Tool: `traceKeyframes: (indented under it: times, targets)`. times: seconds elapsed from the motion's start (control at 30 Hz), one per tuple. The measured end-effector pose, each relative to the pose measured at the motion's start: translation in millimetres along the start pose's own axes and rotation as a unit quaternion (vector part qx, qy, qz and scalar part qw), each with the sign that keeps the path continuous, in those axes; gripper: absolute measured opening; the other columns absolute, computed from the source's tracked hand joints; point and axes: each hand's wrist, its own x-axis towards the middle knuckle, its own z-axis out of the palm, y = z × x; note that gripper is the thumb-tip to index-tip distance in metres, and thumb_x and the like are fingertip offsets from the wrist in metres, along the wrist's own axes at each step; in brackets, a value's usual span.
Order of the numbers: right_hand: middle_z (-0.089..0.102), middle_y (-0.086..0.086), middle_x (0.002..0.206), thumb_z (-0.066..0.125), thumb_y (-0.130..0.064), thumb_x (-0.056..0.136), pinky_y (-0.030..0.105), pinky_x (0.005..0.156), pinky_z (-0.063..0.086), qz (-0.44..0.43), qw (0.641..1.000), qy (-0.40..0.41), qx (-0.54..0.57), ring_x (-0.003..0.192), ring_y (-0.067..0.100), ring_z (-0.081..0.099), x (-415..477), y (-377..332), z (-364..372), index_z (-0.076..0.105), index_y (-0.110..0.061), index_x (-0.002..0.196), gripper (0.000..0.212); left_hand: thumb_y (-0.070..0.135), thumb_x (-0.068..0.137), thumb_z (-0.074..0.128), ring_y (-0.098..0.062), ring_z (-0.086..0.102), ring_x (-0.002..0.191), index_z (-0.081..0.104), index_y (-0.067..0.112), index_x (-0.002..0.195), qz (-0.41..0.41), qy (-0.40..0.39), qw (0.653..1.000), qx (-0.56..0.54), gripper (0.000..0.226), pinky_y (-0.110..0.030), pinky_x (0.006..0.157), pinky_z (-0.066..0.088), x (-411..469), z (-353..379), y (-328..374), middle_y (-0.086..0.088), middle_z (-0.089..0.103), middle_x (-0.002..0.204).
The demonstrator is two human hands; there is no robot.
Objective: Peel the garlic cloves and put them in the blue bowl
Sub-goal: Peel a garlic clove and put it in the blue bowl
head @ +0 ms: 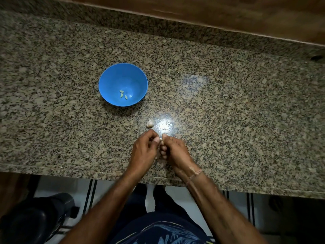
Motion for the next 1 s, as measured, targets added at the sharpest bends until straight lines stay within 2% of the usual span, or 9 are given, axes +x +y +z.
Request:
traceKeyframes:
  times: [0.1,0.17,0.27,0.37,0.47,0.63,0.77,0.87,1.0]
  targets:
    - [0.055,-0.002,0.07,0.055,-0.033,0.107,0.02,0.054,0.043,-0.085,0.988,0.04,-0.125,0.059,0.007,0.049,3.6,3.2,0.8,0.057,-0.014,0.086,0.028,0.016,0.107,0.051,-0.008,0.053,0.067,0.064,0.015,0.093,-0.142,-0.049,0.967,-0.207,0.02,-0.023,0.061,0.042,1.7,1.3,0.4,0.005,0.064,0.076]
    - [0.058,-0.005,0.074,0.059,-0.03,0.105,0.016,0.058,0.043,-0.193,0.943,0.075,-0.26,0.061,0.001,0.05,5.8,5.3,-1.9,0.06,-0.014,0.085,0.025,0.011,0.107,0.049,-0.009,0.048,0.065,0.065,0.014,0.093,-0.216,-0.074,0.926,-0.3,0.022,-0.025,0.06,0.04,2.8,-0.1,0.7,0.004,0.059,0.073]
    - [0.071,0.003,0.083,0.068,-0.027,0.1,0.035,0.069,0.059,-0.194,0.948,0.056,-0.247,0.076,0.02,0.068,7.7,6.1,-6.7,0.068,-0.012,0.091,0.018,0.015,0.107,0.052,-0.006,0.047,0.063,0.065,0.014,0.09,-0.185,-0.044,0.95,-0.249,0.022,-0.021,0.057,0.04,3.8,-2.8,-2.2,0.004,0.059,0.073]
    - [0.074,0.009,0.089,0.072,-0.025,0.097,0.049,0.08,0.062,-0.193,0.956,0.057,-0.213,0.087,0.032,0.072,5.1,6.3,-8.1,0.072,-0.012,0.092,0.014,0.021,0.107,0.054,-0.005,0.052,0.064,0.067,0.014,0.093,-0.133,-0.012,0.978,-0.16,0.02,-0.021,0.058,0.042,3.1,-6.4,-0.9,0.007,0.063,0.075]
    - [0.073,0.007,0.088,0.071,-0.021,0.095,0.046,0.08,0.062,-0.205,0.951,0.068,-0.219,0.086,0.029,0.071,4.3,3.8,-8.1,0.071,-0.013,0.09,0.009,0.025,0.107,0.054,-0.009,0.058,0.071,0.068,0.014,0.096,-0.11,-0.018,0.988,-0.107,0.02,-0.025,0.063,0.048,3.7,-7.4,-2.3,0.003,0.067,0.082]
    - [0.066,0.004,0.076,0.068,-0.015,0.094,0.021,0.061,0.048,-0.253,0.914,0.117,-0.295,0.065,0.009,0.055,4.7,1.7,-3.0,0.065,-0.011,0.081,0.014,0.012,0.106,0.053,-0.01,0.05,0.066,0.067,0.013,0.092,-0.219,-0.045,0.93,-0.292,0.019,-0.025,0.061,0.041,3.7,0.7,2.3,0.001,0.06,0.074]
    - [0.065,0.008,0.078,0.067,-0.013,0.093,0.034,0.069,0.054,-0.189,0.957,0.127,-0.178,0.072,0.014,0.057,8.8,6.5,0.3,0.065,-0.006,0.082,0.013,0.018,0.106,0.056,-0.014,0.048,0.067,0.066,0.009,0.094,-0.166,0.002,0.957,-0.239,0.017,-0.025,0.058,0.042,1.3,8.3,1.7,-0.004,0.058,0.076]
    - [0.063,0.004,0.078,0.066,-0.012,0.093,0.035,0.069,0.054,-0.177,0.964,0.129,-0.149,0.072,0.015,0.057,10.6,7.3,1.6,0.063,-0.006,0.081,0.014,0.014,0.106,0.056,-0.002,0.051,0.059,0.066,0.01,0.092,-0.16,0.025,0.955,-0.247,0.017,-0.017,0.053,0.044,0.6,13.2,3.6,0.007,0.059,0.068]
    - [0.06,-0.006,0.07,0.066,-0.012,0.093,0.014,0.059,0.046,-0.241,0.917,0.17,-0.268,0.061,0.0,0.049,8.1,6.0,-3.5,0.06,-0.019,0.075,0.02,0.013,0.103,0.059,-0.009,0.052,0.066,0.068,0.019,0.086,-0.17,0.043,0.948,-0.265,0.02,-0.024,0.059,0.045,5.4,7.6,-2.4,0.006,0.06,0.069]
